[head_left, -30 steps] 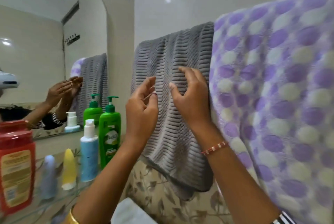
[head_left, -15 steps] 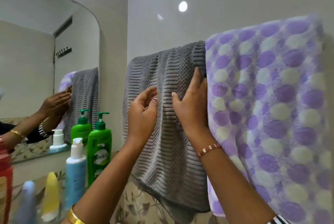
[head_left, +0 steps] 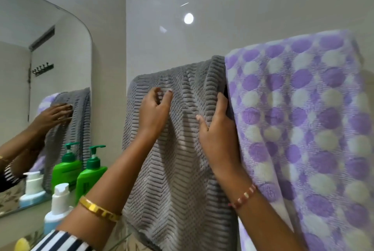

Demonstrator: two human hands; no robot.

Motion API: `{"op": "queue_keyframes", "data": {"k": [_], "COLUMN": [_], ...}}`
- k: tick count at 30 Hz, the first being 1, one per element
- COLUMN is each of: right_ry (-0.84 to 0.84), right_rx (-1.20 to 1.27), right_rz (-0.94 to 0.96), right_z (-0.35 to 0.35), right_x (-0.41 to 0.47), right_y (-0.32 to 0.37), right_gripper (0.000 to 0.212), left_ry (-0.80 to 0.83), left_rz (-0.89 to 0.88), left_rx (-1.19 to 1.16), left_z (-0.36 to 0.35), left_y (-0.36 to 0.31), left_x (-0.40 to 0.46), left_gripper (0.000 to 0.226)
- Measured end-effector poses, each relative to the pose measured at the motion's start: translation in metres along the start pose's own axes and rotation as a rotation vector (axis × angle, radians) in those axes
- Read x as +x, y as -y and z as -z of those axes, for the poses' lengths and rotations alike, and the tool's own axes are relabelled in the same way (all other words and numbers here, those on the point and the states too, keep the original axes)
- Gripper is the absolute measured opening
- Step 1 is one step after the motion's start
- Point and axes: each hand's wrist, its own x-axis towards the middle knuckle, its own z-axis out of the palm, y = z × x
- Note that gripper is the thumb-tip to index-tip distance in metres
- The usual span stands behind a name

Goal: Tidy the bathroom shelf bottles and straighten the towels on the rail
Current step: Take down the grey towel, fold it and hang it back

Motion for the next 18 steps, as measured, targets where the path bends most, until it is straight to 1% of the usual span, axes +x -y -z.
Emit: {"op": "queue_keyframes", "data": {"k": [3, 4, 5, 6, 7, 10, 12, 13, 15, 18], "right_ry": [0.03, 0.036, 0.043, 0.056, 0.075, 0.128, 0.102, 0.075, 0.014, -0.023], "right_rx": [0.023, 0.024, 0.02, 0.015, 0.01, 0.021, 0.034, 0.029, 0.058, 0.184], "right_rz": [0.024, 0.028, 0.026, 0.022, 0.021, 0.033, 0.058, 0.058, 0.017, -0.059], "right_z": [0.001, 0.001, 0.001, 0.002, 0.003, 0.006, 0.007, 0.007, 0.006, -0.003], "right_x": [-0.023, -0.03, -0.035, -0.04, -0.042, -0.04, -0.034, -0.029, -0.017, 0.007], "right_y": [0.001, 0.0, -0.001, -0.003, -0.005, -0.007, -0.006, -0.005, -0.001, 0.006], "right_gripper": [0.056, 0.056, 0.055, 0.055, 0.055, 0.048, 0.039, 0.038, 0.049, 0.086], "left_ry": [0.032, 0.019, -0.005, -0.025, -0.033, 0.009, 0.029, 0.043, 0.086, 0.129], "left_rz": [0.061, 0.078, 0.09, 0.096, 0.098, 0.087, 0.05, 0.022, -0.029, -0.105], "left_rx": [0.069, 0.099, 0.119, 0.128, 0.128, 0.097, 0.048, 0.016, -0.049, -0.103], "left_z": [-0.016, -0.02, -0.024, -0.026, -0.028, -0.03, -0.025, -0.022, -0.016, -0.012], "left_y": [-0.001, -0.001, 0.001, 0.003, 0.003, 0.001, -0.001, -0.002, 0.0, 0.005], "left_x": [0.007, 0.006, 0.005, 0.004, 0.003, 0.0, -0.005, -0.01, -0.024, -0.048], "left_gripper": [0.082, 0.087, 0.087, 0.081, 0.071, 0.04, 0.028, 0.024, 0.026, 0.036]}}
